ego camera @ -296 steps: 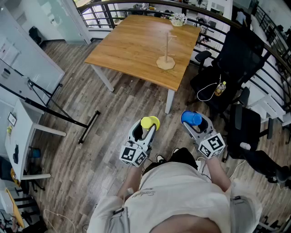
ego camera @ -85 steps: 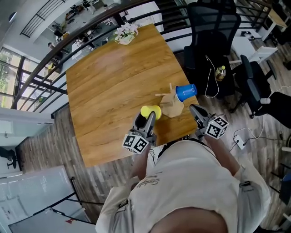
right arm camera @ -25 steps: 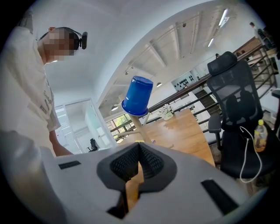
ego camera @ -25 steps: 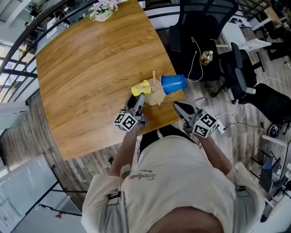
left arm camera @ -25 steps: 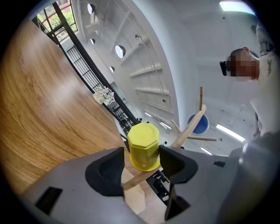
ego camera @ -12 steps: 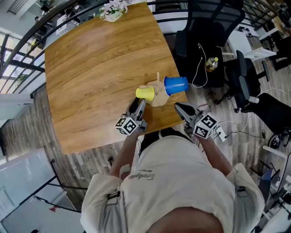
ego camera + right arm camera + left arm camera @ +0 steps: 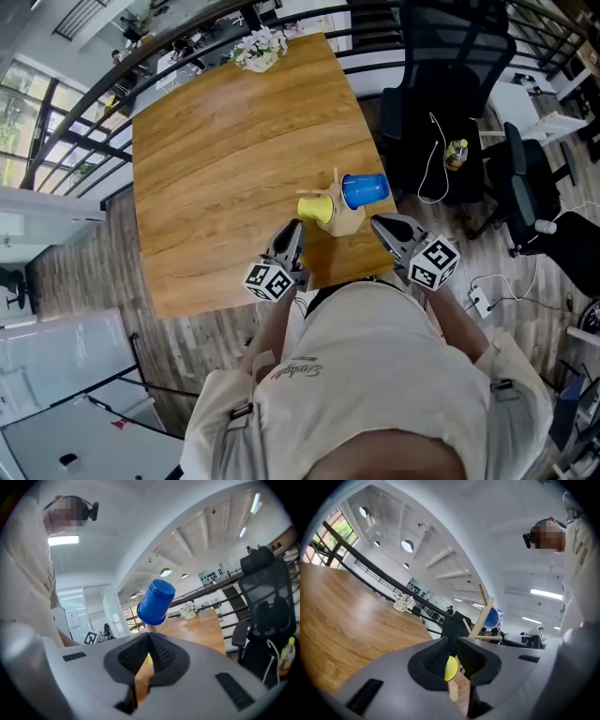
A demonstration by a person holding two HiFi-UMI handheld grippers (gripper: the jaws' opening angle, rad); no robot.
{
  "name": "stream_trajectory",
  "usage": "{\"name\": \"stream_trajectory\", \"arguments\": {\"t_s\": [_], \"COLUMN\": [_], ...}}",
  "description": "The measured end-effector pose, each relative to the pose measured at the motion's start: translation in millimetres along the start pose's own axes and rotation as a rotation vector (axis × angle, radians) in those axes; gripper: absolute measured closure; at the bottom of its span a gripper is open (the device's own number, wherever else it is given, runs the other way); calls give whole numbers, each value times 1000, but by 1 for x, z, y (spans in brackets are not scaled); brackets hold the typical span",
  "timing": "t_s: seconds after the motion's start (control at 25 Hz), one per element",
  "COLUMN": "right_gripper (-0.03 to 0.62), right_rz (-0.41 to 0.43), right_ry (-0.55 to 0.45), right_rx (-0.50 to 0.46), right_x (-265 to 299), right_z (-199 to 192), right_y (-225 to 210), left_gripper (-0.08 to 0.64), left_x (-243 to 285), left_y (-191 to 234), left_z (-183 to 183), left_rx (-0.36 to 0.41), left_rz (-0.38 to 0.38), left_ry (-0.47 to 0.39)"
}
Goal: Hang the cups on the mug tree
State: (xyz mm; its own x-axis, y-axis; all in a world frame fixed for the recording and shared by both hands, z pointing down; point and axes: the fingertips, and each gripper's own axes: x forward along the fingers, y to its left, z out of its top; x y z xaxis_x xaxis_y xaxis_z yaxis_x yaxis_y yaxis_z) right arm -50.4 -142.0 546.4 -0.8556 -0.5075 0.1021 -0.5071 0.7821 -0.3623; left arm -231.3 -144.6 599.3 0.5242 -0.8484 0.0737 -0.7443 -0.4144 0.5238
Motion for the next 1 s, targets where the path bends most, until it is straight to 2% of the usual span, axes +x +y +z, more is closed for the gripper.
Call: {"name": "stream_trajectory", "arguments": {"t_s": [0.12,0.24,0.36,0.44,0.6,0.84,1.0], "right_gripper": [597,597,597,597,597,597,597], "right_rz": [18,52,100,139,190,141,82], "right_ry": [31,36,21,12,-9,-37,-113], "right_rx": [-123,-146,-182,-216,-271,-318,-360], "right_x": [-6,-12,-19,-21,-20,-20,-13], "right_z": [7,15,30,43,71,112,148], "right_y": [5,8,19,25,39,56,62], "left_gripper": [523,526,528,528,528,529,529], "left_x": [3,4,3,3,2,7,17], "left_y": [-19,-34,-50,-61,-66,-82,-95], "left_z": [22,39,58,72,97,142,172], "left_rx": [39,68,144,191,227,304,374], "left_rz": [-7,22,74,81,86,43,3], "left_ry": [-17,-31,-27,-27,-29,-40,-46]}}
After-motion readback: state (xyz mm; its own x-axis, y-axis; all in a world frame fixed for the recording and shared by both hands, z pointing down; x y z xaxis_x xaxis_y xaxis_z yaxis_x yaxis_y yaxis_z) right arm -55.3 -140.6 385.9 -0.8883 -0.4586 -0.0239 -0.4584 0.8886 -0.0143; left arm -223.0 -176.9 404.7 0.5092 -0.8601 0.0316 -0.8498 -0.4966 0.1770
